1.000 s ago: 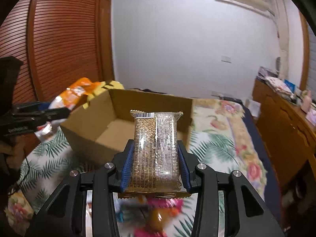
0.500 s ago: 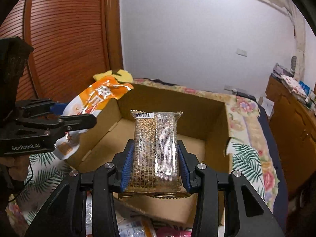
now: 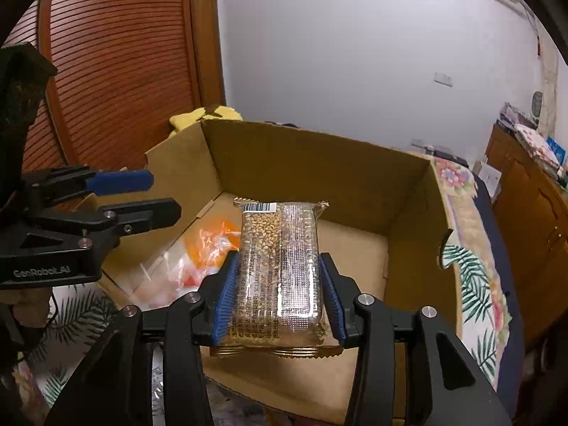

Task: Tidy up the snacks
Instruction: 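Lift both packs and drop them into the cardboard box, opening both tools, then move the left tool to a white printed packet while the right tool reaches the pink egg pack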

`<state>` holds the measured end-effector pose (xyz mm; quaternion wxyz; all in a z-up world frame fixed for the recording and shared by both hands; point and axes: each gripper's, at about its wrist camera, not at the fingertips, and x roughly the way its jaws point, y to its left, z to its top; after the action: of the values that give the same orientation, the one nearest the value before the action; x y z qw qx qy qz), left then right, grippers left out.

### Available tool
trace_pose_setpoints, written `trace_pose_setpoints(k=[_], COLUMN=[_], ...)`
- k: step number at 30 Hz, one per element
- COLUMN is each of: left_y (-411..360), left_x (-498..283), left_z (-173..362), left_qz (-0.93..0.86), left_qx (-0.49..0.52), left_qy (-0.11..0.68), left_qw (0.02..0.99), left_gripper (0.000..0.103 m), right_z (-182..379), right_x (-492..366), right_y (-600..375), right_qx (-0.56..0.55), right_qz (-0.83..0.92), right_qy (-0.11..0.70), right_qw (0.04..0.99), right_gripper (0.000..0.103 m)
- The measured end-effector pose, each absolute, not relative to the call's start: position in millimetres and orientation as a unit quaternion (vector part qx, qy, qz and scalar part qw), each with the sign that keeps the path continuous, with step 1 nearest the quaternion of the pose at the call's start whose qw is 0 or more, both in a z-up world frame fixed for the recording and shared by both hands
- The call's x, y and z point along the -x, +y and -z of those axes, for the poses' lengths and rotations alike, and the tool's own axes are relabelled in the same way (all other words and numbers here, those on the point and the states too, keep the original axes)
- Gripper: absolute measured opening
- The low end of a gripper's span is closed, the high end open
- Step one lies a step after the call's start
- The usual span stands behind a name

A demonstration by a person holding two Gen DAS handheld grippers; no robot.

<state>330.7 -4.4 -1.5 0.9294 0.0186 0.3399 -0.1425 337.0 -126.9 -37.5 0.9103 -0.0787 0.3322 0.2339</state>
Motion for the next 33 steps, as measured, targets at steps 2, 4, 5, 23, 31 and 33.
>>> trace_pose_setpoints(k=[2,4,5,23,31,33], left_y=[-3.3,-0.3,0.4,-0.7,-10.3,-11.7], left_x=[-325.6,-319.4,-315.7,-218.7,-198.4,-194.9], left_z=[-0.7,-3.3,-4.9,-7.9,19.3,23.8], left_qz=[0.142,0.144,0.145,0.16,0.163,0.163], left_qx=[-0.02,-0.019,-0.018,-0.011,-0.012,-0.012], left_qy=[0.336,0.33,0.328,0.296,0.314,0.319], left_qw=[0.931,0.933,0.933,0.941,0.935,0.933], left_gripper=[0.058,0.058,0.058,0.059,0.06,0.06], right_z=[37.7,35.7,34.1,8.8,43.1,50.7], right_x=[-336.0,-333.5,-332.2,-225.7,-206.8,-206.5], right_y=[-127.2,-127.0,-126.6,-173.5,-204.1,-209.9], right_qx=[0.076,0.076,0.076,0.036,0.025,0.022], right_qz=[-0.234,-0.234,-0.233,-0.225,-0.192,-0.187], right_qy=[0.333,0.33,0.328,0.283,0.312,0.319], right_qw=[0.91,0.911,0.912,0.932,0.93,0.929], right_gripper=[0.046,0.054,0.054,0.054,0.054,0.054])
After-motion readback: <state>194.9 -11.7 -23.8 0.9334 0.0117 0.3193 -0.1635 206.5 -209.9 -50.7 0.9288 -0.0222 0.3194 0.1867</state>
